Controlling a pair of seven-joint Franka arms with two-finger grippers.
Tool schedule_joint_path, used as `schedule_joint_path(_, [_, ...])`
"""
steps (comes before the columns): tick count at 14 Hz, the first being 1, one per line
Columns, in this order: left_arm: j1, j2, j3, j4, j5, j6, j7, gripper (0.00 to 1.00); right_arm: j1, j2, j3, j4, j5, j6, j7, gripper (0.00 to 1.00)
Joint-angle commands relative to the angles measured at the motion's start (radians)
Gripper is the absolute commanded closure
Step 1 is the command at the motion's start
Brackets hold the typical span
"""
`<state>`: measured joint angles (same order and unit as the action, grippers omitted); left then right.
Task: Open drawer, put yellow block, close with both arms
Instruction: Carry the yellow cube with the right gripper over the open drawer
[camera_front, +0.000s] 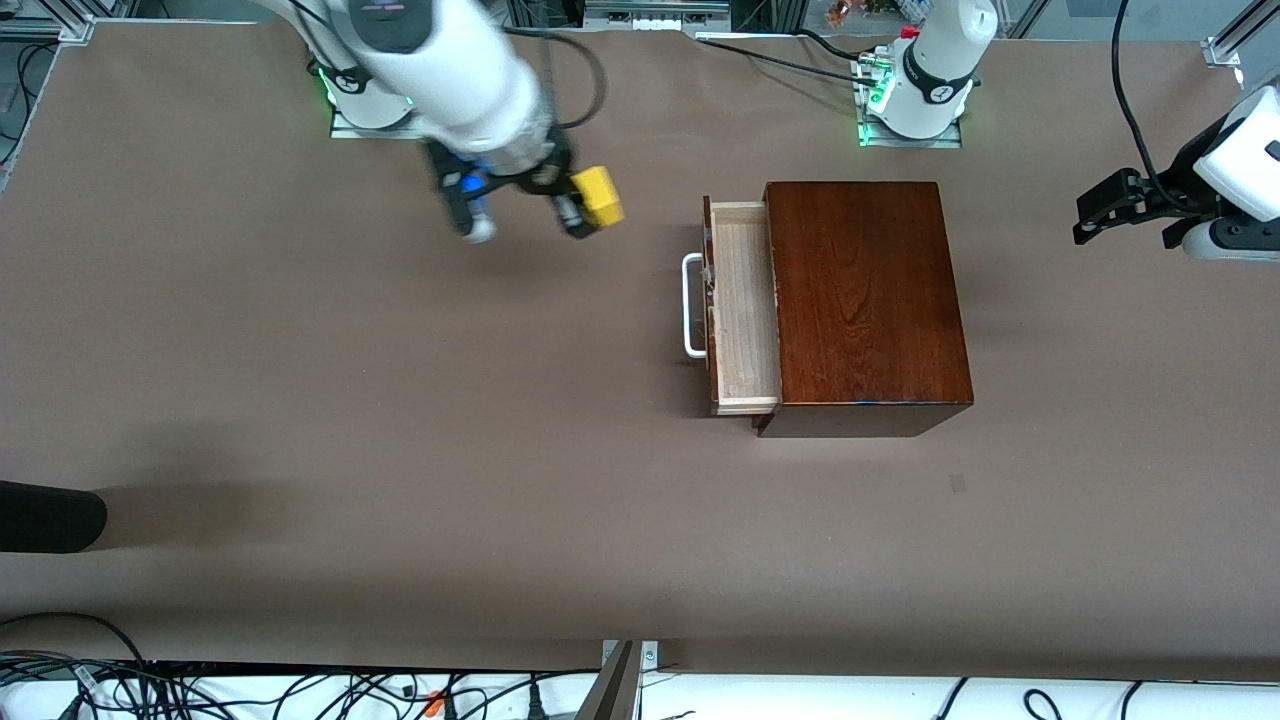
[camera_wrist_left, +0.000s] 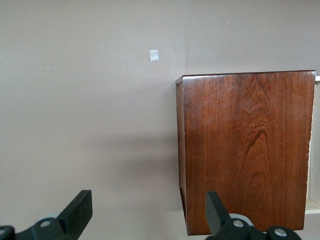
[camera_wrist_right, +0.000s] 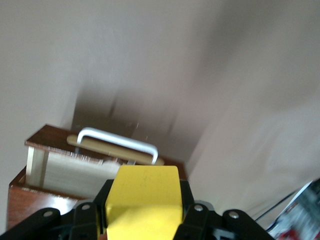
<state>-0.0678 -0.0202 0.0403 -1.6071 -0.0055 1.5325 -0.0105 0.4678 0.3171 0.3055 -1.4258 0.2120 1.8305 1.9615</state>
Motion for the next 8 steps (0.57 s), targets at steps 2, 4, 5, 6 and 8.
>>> schedule_joint_path(2, [-0.007, -0.007, 0.004, 0.010, 0.012, -0.017, 0.015, 0.00, 0.133, 0.172, -0.011, 0.180, -0.094, 0.075, 0.303, 1.00])
schedule_joint_path(4, [-0.007, -0.007, 0.004, 0.010, 0.012, -0.018, 0.015, 0.00, 0.190, 0.281, -0.013, 0.304, -0.163, 0.085, 0.449, 1.00])
schedule_joint_path(5, [-0.007, -0.007, 0.004, 0.010, 0.012, -0.019, 0.015, 0.00, 0.224, 0.328, -0.014, 0.350, -0.190, 0.087, 0.480, 1.00])
schedule_joint_path(6, [-0.007, -0.007, 0.004, 0.010, 0.012, -0.019, 0.017, 0.00, 0.248, 0.365, -0.022, 0.376, -0.210, 0.096, 0.502, 1.00])
schedule_joint_path(8, [-0.007, -0.007, 0.004, 0.010, 0.012, -0.017, 0.017, 0.00, 0.288, 0.404, -0.045, 0.383, -0.226, 0.145, 0.549, 1.00])
